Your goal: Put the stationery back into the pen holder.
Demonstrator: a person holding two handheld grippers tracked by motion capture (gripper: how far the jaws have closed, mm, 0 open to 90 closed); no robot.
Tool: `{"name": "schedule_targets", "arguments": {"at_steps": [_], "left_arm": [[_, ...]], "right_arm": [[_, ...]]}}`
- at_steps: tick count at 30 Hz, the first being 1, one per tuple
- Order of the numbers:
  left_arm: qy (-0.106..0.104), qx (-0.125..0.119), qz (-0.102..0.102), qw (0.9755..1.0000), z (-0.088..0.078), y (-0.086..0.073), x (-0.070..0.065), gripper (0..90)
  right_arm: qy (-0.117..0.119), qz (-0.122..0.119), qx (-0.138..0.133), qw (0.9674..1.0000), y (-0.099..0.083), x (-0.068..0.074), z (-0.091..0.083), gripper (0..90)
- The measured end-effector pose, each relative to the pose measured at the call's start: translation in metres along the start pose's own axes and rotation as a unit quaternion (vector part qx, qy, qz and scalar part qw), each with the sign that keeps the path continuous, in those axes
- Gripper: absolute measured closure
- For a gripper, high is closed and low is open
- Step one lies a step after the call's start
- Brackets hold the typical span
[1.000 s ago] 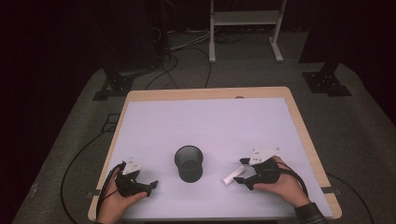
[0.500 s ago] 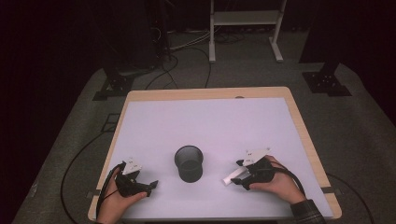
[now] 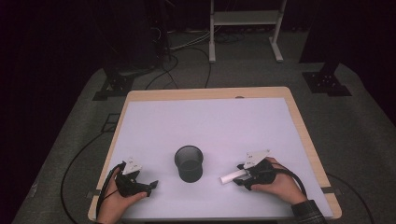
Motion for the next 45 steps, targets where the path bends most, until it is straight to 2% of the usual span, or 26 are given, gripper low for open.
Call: {"name": "schedule_targets", "arguments": {"at_steps": [1,6,10,17,20,33,45], "left_arm": [[0.0,0.0,0.0,1.0,0.0,0.0,0.0,1.4],[0.0,0.0,0.0,1.0,0.0,0.0,0.0,1.4],[0.0,0.0,0.0,1.0,0.0,0.0,0.0,1.4],[0.0,0.0,0.0,1.0,0.0,0.0,0.0,1.4],[0.0,0.0,0.0,1.0,0.0,0.0,0.0,1.4],[-0.001,0.001,0.0,1.0,0.0,0.0,0.0,1.4],[-0.001,0.001,0.0,1.0,0.0,0.0,0.0,1.4]], "right_arm": [[0.003,0.007,-0.002,1.0,-0.001,0.001,0.0,43.4],[0.003,0.011,-0.01,0.9999,-0.003,0.004,-0.001,49.8],[0.004,0.014,-0.027,0.9995,-0.007,0.006,-0.002,54.7],[0.005,0.017,-0.028,0.9995,-0.008,0.009,-0.003,63.0],[0.004,0.019,-0.027,0.9994,-0.008,0.01,-0.003,69.5],[0.01,0.042,-0.024,0.9988,-0.008,0.008,-0.007,70.2],[0.017,0.063,-0.06,0.9961,-0.007,0.005,-0.025,70.3]]}}
Point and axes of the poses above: each handheld gripper's, and its own axes: z roughly forward along the jaws, y roughly out of its top, x roughly to its left, the point moved 2 cm from there along z, roughly forward along the jaws, and after that the axes turned 7 degrees about x, right-handed, at the moved point
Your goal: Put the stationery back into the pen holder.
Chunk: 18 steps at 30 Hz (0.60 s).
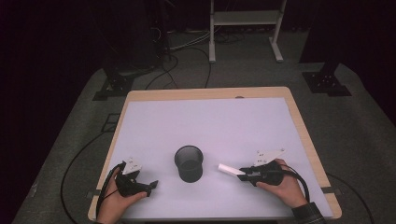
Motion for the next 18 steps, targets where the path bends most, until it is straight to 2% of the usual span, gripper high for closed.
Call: {"name": "schedule_targets", "arguments": {"at_steps": [9,18], "left_arm": [[0.0,0.0,0.0,1.0,0.0,0.0,0.0,1.4],[0.0,0.0,0.0,1.0,0.0,0.0,0.0,1.4]], "right_arm": [[0.009,0.013,-0.034,0.9993,0.006,-0.001,-0.016,70.3],[0.016,0.015,-0.05,0.9985,0.015,-0.001,-0.024,70.4]]}}
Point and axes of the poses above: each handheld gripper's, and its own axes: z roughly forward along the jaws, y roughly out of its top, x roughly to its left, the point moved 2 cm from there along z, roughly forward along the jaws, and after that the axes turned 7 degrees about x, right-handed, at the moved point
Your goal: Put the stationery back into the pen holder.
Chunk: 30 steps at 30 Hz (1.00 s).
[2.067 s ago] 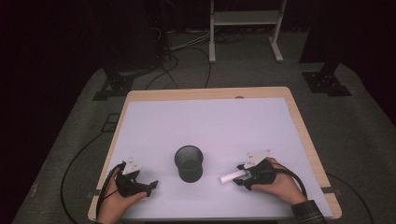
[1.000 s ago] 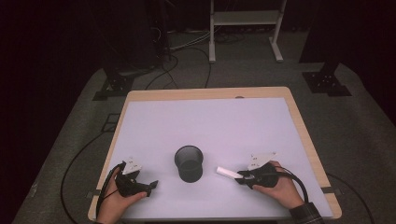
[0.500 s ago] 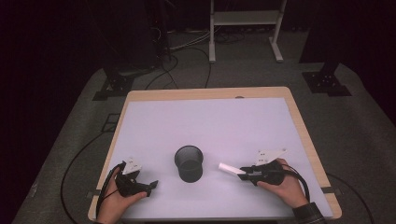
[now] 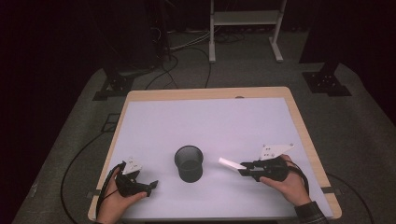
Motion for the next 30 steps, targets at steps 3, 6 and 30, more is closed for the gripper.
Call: {"name": "schedule_targets", "arguments": {"at_steps": [3,6,30], "left_arm": [[0.0,0.0,0.0,1.0,0.0,0.0,0.0,1.4],[0.0,0.0,0.001,1.0,0.0,0.0,0.0,1.4],[0.001,0.0,0.0,1.0,0.0,0.0,0.0,1.3]], "right_arm": [[0.004,-0.001,-0.009,1.0,0.005,-0.001,-0.004,70.4],[0.006,-0.002,-0.017,0.9998,0.012,-0.001,-0.007,70.4],[0.023,-0.043,-0.055,0.9973,0.061,0.013,-0.014,70.4]]}}
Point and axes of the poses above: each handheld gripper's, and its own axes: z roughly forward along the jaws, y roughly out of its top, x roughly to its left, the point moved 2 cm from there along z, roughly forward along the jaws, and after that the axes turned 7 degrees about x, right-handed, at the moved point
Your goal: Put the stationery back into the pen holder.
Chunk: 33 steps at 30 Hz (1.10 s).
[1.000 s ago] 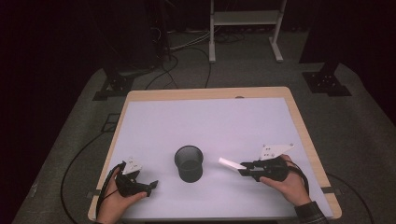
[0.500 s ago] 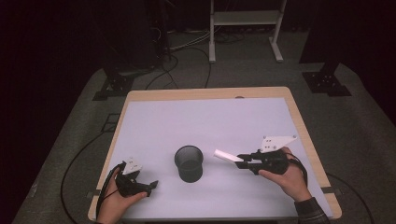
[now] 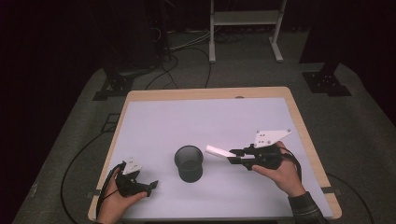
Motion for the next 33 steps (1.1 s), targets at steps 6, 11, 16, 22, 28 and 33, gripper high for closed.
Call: {"name": "schedule_targets", "arguments": {"at_steps": [6,11,16,22,28,33], "left_arm": [[-0.001,0.001,0.0,1.0,0.0,0.0,0.0,1.3],[-0.001,0.001,0.0,1.0,0.0,0.0,0.0,1.3],[0.0,0.001,0.001,1.0,0.0,0.0,0.0,1.3],[-0.001,0.001,0.001,1.0,0.0,0.0,0.0,1.3],[-0.001,0.001,0.0,1.0,0.0,0.0,0.0,1.3],[-0.001,0.001,0.0,1.0,0.0,0.0,0.0,1.3]], "right_arm": [[0.01,-0.008,-0.005,0.9999,0.01,0.002,0.006,70.4],[0.016,-0.014,-0.005,0.9998,0.016,0.003,0.014,70.4],[0.022,-0.019,-0.005,0.9996,0.022,0.003,0.022,70.3],[0.028,-0.023,0.001,0.9994,0.028,0.004,0.032,70.3],[0.033,-0.026,0.004,0.9991,0.032,0.004,0.042,70.4],[0.033,-0.03,0.009,0.999,0.037,0.004,0.05,70.4]]}}
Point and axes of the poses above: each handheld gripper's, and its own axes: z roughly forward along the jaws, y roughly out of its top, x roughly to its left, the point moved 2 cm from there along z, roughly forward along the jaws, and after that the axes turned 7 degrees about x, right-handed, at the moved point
